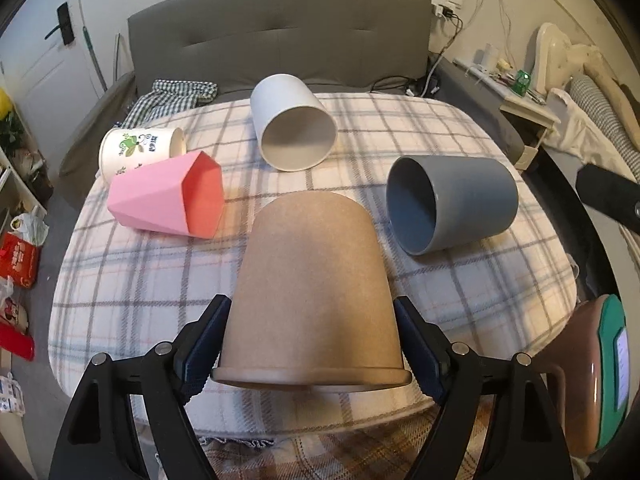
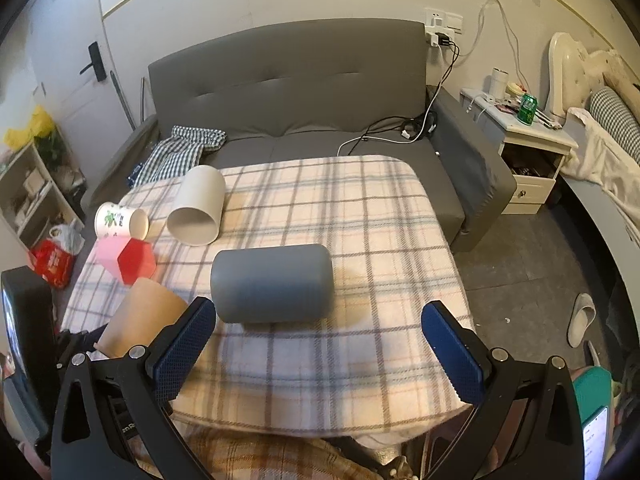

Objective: Flip cup upside down
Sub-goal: 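Lift the tan cup with the left gripper off the table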

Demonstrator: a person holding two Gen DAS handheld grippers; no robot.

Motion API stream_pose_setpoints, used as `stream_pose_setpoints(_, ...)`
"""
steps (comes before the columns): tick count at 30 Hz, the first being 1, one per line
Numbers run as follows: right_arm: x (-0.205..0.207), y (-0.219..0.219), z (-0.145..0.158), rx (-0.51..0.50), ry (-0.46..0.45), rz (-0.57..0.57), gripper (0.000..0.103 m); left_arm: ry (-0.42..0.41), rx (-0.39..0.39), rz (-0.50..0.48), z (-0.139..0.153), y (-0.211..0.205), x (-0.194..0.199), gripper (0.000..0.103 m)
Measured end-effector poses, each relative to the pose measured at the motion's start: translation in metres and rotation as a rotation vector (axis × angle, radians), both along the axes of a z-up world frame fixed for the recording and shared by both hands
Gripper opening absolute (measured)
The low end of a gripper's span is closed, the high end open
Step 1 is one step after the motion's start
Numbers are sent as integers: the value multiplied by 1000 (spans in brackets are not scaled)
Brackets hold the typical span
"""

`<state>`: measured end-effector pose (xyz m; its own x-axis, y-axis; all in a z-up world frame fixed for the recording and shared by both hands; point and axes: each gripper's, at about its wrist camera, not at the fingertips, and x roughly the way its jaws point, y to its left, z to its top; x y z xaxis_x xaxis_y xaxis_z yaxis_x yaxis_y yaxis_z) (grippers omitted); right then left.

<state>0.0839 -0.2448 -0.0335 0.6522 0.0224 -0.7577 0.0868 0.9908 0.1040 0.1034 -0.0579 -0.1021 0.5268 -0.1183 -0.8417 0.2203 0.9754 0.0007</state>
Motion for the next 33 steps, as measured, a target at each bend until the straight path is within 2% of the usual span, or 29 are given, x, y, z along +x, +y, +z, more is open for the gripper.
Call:
stream_pose_setpoints(13,4,5,3,3,-4,2,103,-12,6,44,15,9,4,88)
stream_pose_setpoints(20,0,9,6,5,-13,3,103,-72,-36,55,46,17,1,88)
stream_pose_setpoints(26,-7,16,26,-12,-34,6,103,-134,-76,57,75,35,-7,88)
stream_pose_setpoints(33,-13,41,41,-34,-22,39,103,-185,-72,82,92,73,-22,90)
